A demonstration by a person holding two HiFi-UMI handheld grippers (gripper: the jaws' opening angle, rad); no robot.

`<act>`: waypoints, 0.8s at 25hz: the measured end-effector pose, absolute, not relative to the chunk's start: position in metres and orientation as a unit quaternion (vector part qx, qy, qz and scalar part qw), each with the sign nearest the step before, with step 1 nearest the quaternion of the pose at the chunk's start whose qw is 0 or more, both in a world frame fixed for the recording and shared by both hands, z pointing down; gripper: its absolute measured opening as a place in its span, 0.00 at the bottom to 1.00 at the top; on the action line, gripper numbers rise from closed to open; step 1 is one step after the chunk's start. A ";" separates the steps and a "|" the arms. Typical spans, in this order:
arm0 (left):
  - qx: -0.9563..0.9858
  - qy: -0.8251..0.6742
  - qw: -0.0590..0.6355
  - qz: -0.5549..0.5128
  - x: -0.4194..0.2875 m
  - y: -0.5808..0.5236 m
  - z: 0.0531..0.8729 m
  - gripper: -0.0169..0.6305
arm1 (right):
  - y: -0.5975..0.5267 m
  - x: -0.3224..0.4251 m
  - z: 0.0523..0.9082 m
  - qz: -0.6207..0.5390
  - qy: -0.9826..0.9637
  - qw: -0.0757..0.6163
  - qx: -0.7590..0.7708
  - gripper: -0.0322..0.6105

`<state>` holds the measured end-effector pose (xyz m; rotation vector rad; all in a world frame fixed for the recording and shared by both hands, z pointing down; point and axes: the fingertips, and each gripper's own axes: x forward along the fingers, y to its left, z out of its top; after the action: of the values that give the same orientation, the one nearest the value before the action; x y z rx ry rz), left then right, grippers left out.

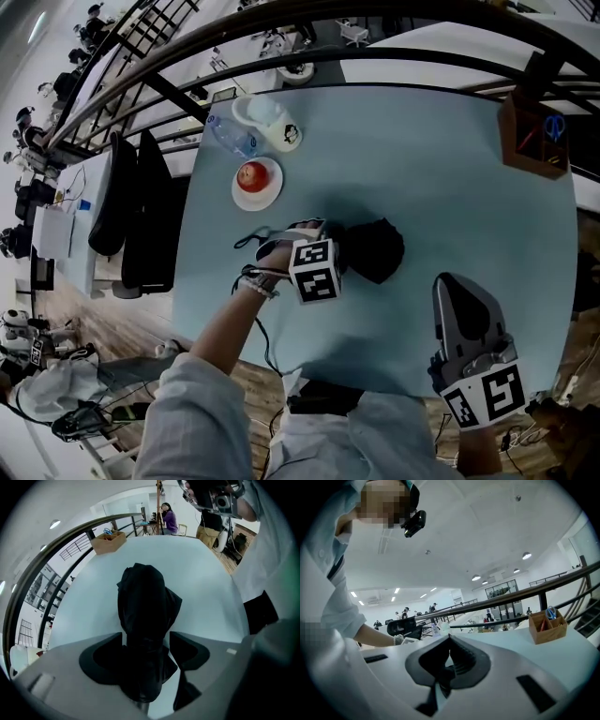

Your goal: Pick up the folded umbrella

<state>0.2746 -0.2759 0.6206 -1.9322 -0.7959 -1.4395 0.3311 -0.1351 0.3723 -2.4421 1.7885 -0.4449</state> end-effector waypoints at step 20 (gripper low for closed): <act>-0.647 -0.349 0.286 -0.615 0.277 -0.273 0.662 0.50 | -0.129 0.331 0.408 -0.204 0.585 0.029 -0.784 0.05</act>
<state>0.2768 -0.2730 0.6619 -1.7297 -0.9332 -1.6441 0.3310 -0.1286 0.4076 -2.4195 1.8041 -0.6295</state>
